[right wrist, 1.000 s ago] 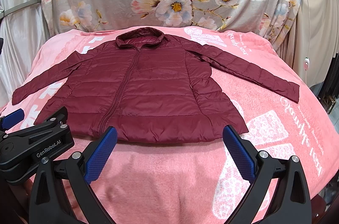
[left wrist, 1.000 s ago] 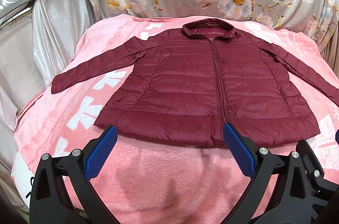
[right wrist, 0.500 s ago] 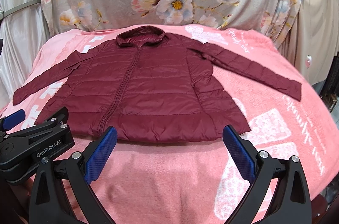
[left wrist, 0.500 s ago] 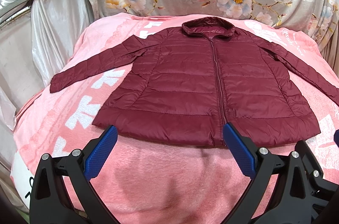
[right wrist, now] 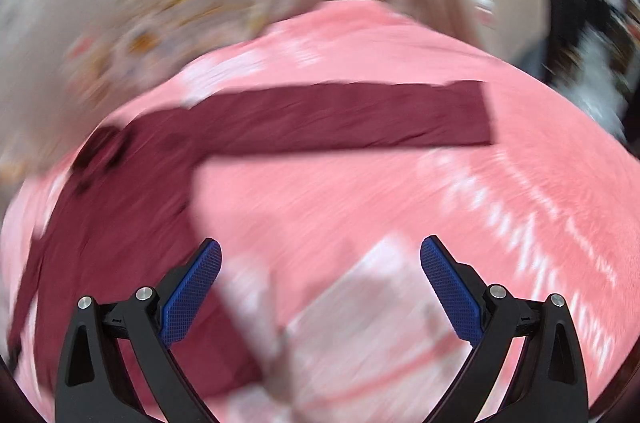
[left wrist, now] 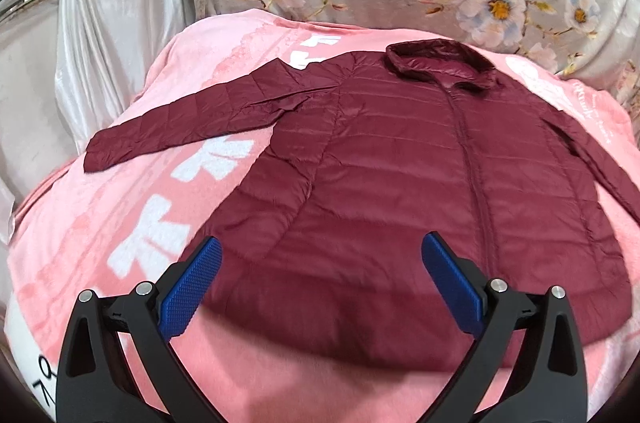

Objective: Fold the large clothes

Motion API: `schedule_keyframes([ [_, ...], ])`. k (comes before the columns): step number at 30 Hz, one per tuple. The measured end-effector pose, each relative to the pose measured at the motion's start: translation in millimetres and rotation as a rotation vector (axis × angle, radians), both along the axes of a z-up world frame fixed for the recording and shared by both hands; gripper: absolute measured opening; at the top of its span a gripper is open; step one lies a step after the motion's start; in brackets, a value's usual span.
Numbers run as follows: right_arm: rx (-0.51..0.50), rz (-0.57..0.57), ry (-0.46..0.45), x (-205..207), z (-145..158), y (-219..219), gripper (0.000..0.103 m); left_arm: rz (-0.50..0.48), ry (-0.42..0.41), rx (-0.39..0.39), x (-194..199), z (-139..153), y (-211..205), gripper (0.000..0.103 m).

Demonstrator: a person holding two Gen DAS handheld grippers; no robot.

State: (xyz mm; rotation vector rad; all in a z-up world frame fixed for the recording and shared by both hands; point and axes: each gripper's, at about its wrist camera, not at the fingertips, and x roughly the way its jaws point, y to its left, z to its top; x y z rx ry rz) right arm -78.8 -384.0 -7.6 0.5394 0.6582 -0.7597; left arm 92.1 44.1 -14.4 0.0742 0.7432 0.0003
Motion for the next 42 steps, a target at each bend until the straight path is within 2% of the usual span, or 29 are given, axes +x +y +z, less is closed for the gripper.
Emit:
schedule_keyframes([
  [3,0.065,-0.092,-0.030,0,-15,-48,0.098,0.012,0.018,0.000,21,-8,-4,0.098],
  [7,0.145,-0.181,-0.066,3,-39,-85,0.098,0.054,0.022,0.021,48,-16,-5,0.098],
  [10,0.184,-0.262,-0.075,9,-55,-110,0.089,0.068,0.020,0.005,62,-18,-3,0.098],
  [12,0.117,-0.298,-0.053,18,-50,-121,0.065,0.077,0.030,-0.006,73,-20,-1,0.098],
  [13,0.096,-0.303,-0.024,25,-49,-126,0.040,0.080,0.035,-0.011,78,-20,0,0.098],
  [14,0.096,-0.305,-0.018,33,-47,-134,0.024,0.081,0.040,-0.020,85,-20,2,0.098],
  [16,0.103,-0.296,-0.051,43,-39,-148,0.008,0.083,0.045,-0.035,96,-20,5,0.098],
  [17,0.082,-0.284,-0.059,50,-31,-152,0.007,0.084,0.039,-0.036,98,-19,7,0.098],
  [20,-0.066,-0.204,-0.091,87,12,-140,0.006,0.102,0.026,-0.026,110,-17,11,0.098],
  [22,-0.141,-0.087,-0.143,119,47,-113,0.006,0.119,0.020,-0.018,117,-16,17,0.098],
  [24,-0.174,0.072,-0.187,156,72,-76,0.006,0.139,0.019,-0.016,123,-15,22,0.098],
  [26,-0.193,0.249,-0.212,196,90,-31,0.006,0.165,0.025,-0.014,129,-16,31,0.098],
  [28,-0.206,0.431,-0.213,228,93,28,0.006,0.183,0.035,-0.027,134,-18,41,0.098],
  [31,-0.180,0.660,-0.171,266,74,112,0.006,0.201,0.042,-0.043,137,-20,55,0.098],
  [33,-0.167,0.767,-0.121,284,52,160,0.006,0.205,0.044,-0.052,139,-20,63,0.098],
  [38,-0.142,0.931,0.013,311,-4,244,0.007,0.194,0.059,-0.100,146,-22,76,0.098],
  [42,-0.133,1.054,0.090,312,-36,289,0.016,0.131,0.089,-0.201,158,-22,76,0.098],
])
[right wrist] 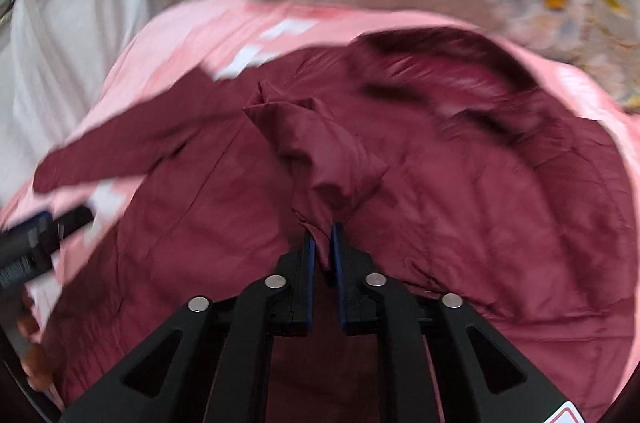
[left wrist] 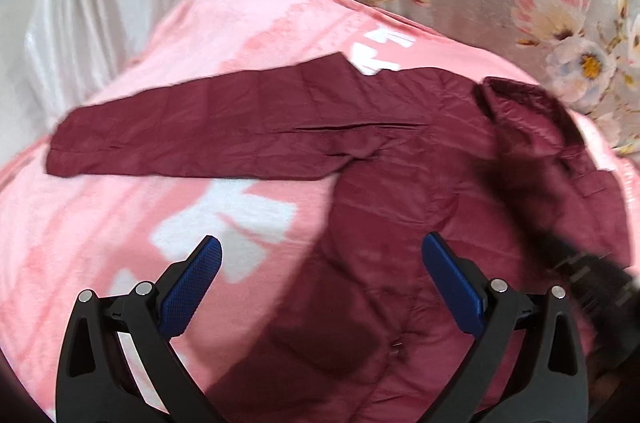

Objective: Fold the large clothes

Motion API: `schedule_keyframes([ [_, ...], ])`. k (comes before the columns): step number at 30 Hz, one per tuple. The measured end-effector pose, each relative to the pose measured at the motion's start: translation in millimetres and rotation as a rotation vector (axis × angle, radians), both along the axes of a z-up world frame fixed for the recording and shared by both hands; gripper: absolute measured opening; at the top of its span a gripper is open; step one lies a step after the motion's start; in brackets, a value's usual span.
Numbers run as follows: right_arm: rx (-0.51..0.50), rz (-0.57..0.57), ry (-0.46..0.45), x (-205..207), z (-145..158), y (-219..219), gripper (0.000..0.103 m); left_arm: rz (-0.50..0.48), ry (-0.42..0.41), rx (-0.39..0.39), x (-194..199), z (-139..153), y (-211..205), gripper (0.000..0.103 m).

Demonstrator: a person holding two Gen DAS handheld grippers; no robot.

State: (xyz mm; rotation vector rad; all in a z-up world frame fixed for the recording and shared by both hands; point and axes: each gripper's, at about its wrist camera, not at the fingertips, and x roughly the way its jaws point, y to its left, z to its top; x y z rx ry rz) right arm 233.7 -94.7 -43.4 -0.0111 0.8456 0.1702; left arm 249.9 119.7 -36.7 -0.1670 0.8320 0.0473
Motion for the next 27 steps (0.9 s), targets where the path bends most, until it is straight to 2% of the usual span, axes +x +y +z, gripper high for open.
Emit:
schedule_keyframes([
  [1,-0.010,0.024,0.007,-1,-3,7,0.025,-0.019,0.009,-0.033,4,0,-1,0.098],
  [2,-0.008,0.041,0.010,1,-7,2,0.040,-0.054,0.027,-0.093,10,-1,-4,0.098],
  [3,0.004,0.052,0.001,-5,-4,3,0.048,-0.082,0.050,-0.150,16,-2,-7,0.098],
  [4,0.024,0.056,-0.013,-12,0,1,0.061,-0.108,0.071,-0.209,21,-4,-12,0.098],
  [5,0.049,0.054,-0.035,-22,7,-4,0.066,-0.128,0.084,-0.253,25,-5,-15,0.098],
  [7,0.086,0.035,-0.060,-37,18,-16,0.067,-0.165,0.114,-0.336,33,-7,-25,0.098],
  [9,0.124,-0.029,-0.068,-49,31,-49,0.068,-0.193,0.145,-0.381,39,-11,-38,0.098],
  [14,0.237,-0.314,-0.035,-67,26,-148,0.070,-0.247,0.289,-0.521,60,-34,-68,0.097],
  [16,0.365,-0.450,0.011,-69,11,-193,0.070,-0.239,0.276,-0.533,62,-32,-69,0.088],
  [18,0.484,-0.536,0.040,-70,-5,-225,0.070,-0.250,0.269,-0.529,66,-28,-68,0.051],
  [19,0.525,-0.569,0.047,-68,-11,-238,0.070,-0.248,0.265,-0.527,68,-26,-67,0.042],
  [21,0.586,-0.614,0.033,-63,-19,-258,0.070,-0.239,0.259,-0.503,73,-23,-62,0.009],
  [24,0.617,-0.676,0.014,-46,-28,-280,0.066,-0.226,0.210,-0.436,75,-9,-55,0.005],
  [25,0.612,-0.703,0.015,-39,-32,-287,0.060,-0.221,0.199,-0.417,75,-7,-52,0.004],
  [26,0.611,-0.717,0.020,-32,-36,-294,0.045,-0.209,0.178,-0.390,75,-3,-49,0.003],
  [27,0.601,-0.734,0.034,-26,-40,-300,0.034,-0.204,0.166,-0.369,76,0,-48,0.003],
])
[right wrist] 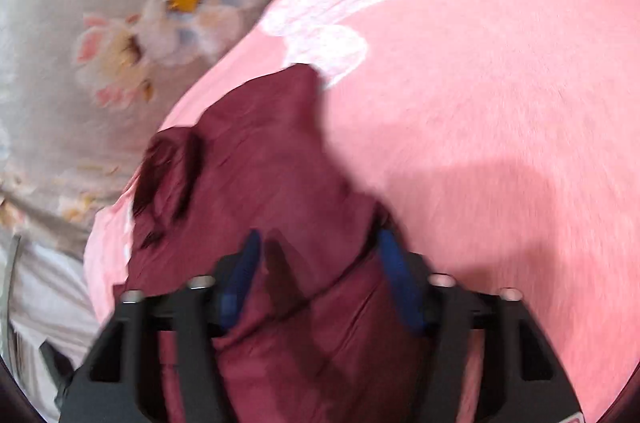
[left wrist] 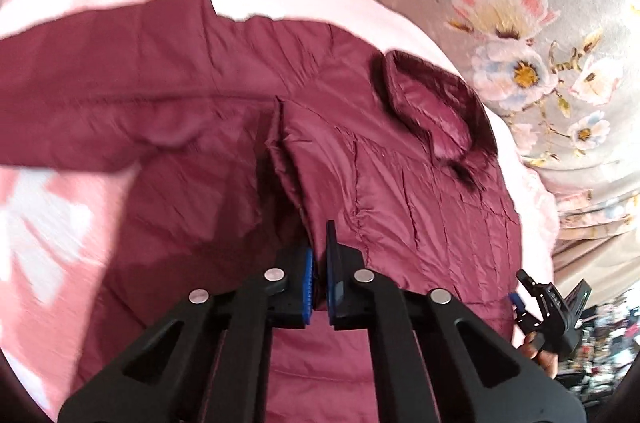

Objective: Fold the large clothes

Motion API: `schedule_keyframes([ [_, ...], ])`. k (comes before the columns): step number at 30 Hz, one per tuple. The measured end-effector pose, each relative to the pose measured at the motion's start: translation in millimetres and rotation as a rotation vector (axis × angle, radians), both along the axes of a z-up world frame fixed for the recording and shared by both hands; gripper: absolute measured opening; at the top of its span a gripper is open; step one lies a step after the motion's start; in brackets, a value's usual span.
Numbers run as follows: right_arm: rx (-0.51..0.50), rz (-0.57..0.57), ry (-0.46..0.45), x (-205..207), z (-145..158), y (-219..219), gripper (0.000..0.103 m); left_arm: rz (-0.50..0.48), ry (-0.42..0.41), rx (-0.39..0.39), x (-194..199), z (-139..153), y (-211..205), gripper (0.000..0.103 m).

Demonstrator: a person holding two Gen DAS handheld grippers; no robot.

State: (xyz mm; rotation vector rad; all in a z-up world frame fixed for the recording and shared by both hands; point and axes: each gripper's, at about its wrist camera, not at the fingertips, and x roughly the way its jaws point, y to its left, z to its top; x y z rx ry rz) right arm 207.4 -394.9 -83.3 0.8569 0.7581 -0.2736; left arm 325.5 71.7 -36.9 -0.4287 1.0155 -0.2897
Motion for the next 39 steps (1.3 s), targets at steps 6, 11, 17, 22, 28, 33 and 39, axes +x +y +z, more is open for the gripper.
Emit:
schedule_keyframes([
  [6,-0.138,0.006,-0.128,-15,44,1,0.000,0.013,-0.038,0.107,-3,-7,-1,0.003],
  [11,-0.265,0.017,0.096,6,8,-4,0.000,-0.006,0.005,0.168,-4,-45,-15,0.003],
  [17,-0.346,0.009,0.130,12,5,-4,0.000,-0.015,-0.055,0.254,-12,-44,-23,0.005],
  [22,-0.478,0.055,0.031,-25,58,36,0.007,0.041,-0.104,0.383,-32,-13,-16,0.027],
  [28,-0.524,0.282,-0.032,5,85,113,0.009,-0.061,-0.257,0.288,-45,48,-60,0.044],
  [33,-0.562,0.397,0.027,39,53,164,0.009,-0.119,-0.193,0.314,-24,8,-113,0.044],
  [39,-0.576,0.429,0.113,48,10,179,0.009,-0.108,-0.151,0.325,-22,-37,-118,0.044],
])
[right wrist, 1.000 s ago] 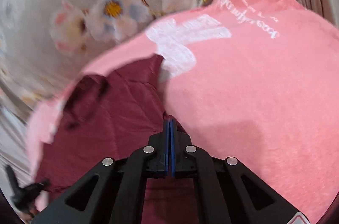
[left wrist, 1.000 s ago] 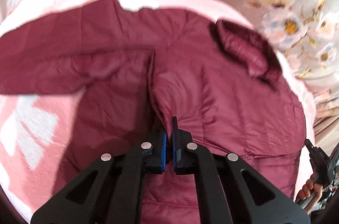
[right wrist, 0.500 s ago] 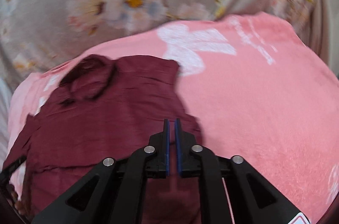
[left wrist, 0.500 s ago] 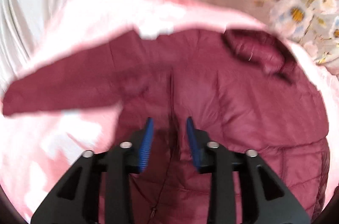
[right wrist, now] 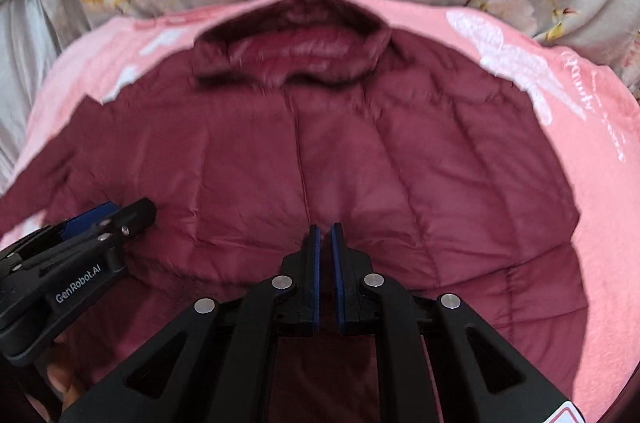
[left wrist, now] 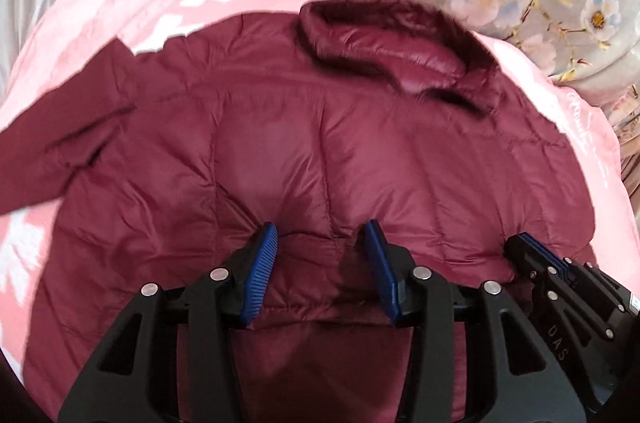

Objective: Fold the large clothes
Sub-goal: 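Grasp the other sleeve with the left tool and lift it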

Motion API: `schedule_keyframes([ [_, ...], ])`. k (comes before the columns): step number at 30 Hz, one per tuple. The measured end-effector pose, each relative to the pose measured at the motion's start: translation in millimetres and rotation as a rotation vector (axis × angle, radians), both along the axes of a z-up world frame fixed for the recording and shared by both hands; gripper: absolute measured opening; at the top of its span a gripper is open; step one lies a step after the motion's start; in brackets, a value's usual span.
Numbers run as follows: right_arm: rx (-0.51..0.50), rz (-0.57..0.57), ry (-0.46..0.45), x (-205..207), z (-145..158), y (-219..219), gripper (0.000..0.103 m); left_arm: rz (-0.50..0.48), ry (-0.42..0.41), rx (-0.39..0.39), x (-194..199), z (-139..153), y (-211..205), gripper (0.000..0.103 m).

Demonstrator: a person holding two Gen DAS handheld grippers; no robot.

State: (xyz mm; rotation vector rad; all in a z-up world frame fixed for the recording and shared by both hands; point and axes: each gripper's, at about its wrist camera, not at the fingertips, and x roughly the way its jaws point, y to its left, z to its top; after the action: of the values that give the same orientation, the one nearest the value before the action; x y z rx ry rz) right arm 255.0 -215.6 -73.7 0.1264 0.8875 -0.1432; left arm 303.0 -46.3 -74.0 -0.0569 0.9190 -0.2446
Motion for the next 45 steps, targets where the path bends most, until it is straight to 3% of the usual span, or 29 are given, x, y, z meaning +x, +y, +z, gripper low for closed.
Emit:
schedule_keyframes([
  [4,-0.021,-0.004,-0.001,-1,-7,8,0.009,-0.001,-0.029,0.015,-5,-6,-5,0.044],
  [7,-0.091,-0.003,-0.009,-2,-11,18,0.009,-0.003,-0.056,0.049,-9,-8,-9,0.046],
  [13,-0.127,-0.004,-0.008,0,-13,21,0.009,-0.019,-0.073,0.085,-10,-10,-17,0.055],
  [16,-0.133,-0.003,-0.007,1,-13,21,0.009,-0.037,-0.071,0.087,-9,-10,-20,0.066],
  [18,-0.144,-0.003,-0.004,1,-14,21,0.009,-0.052,-0.066,0.063,-9,-9,-18,0.081],
  [20,-0.156,-0.004,-0.002,1,-14,23,0.009,-0.044,-0.061,0.003,-11,-3,-8,0.081],
  [22,-0.144,-0.003,-0.002,1,-13,21,0.009,-0.011,-0.031,-0.095,-14,9,18,0.081],
  [25,-0.124,-0.022,-0.004,-7,-6,18,0.017,0.090,0.013,-0.299,-29,31,98,0.085],
  [28,-0.065,-0.053,-0.027,-36,7,23,0.042,0.250,-0.030,-0.318,-40,43,179,0.092],
  [32,-0.021,0.019,-0.059,-74,16,52,0.049,0.554,-0.020,-0.282,-46,36,319,0.092],
  [36,-0.096,0.103,-0.092,-102,14,91,0.055,0.847,0.012,-0.342,-60,14,437,0.091],
  [40,-0.205,0.145,-0.089,-112,-3,119,0.057,0.949,-0.005,-0.355,-65,4,485,0.091],
  [41,-0.234,0.145,-0.081,-111,-7,123,0.058,0.951,-0.010,-0.388,-64,0,492,0.091],
  [43,-0.243,0.140,-0.078,-110,-7,124,0.063,0.960,-0.012,-0.446,-61,-8,503,0.091],
  [45,-0.219,0.131,-0.064,-107,-8,119,0.066,0.974,-0.029,-0.441,-54,-9,503,0.086],
])
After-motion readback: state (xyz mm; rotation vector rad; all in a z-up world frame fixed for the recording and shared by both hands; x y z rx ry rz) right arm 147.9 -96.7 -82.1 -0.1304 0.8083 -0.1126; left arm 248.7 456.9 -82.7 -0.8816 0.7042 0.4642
